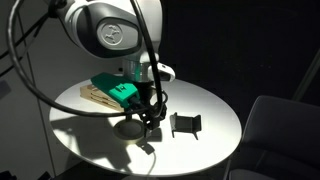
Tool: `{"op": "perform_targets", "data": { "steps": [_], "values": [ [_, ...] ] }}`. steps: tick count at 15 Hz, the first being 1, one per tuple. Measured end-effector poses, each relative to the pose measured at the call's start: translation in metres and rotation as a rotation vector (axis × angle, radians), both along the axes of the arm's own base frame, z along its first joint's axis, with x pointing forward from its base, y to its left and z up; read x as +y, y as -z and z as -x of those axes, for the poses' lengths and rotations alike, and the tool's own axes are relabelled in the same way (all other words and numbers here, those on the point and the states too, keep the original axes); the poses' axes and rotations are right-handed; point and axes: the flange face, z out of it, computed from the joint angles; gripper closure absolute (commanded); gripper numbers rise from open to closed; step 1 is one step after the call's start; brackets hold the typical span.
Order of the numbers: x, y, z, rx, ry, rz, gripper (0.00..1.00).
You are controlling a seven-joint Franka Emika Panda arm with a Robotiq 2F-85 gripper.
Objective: Place the white masking tape upright.
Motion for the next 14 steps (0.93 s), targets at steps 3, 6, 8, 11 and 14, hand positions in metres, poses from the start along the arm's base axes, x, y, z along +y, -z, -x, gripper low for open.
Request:
{"op": "perform_targets", "data": {
  "steps": [3,6,8,11,14],
  "values": [
    [-0.001,0.009,-0.002,0.002,-0.005,0.007,0.0],
    [-0.004,0.02,-0.004,0.003,-0.007,0.017,0.0],
    [-0.006,0.028,-0.004,0.009,-0.006,0.022,0.0],
    [-0.011,0.037,-0.005,0.019,-0.009,0.031,0.14],
    [-0.014,0.042,-0.006,0.022,-0.008,0.035,0.42]
  ]
}}
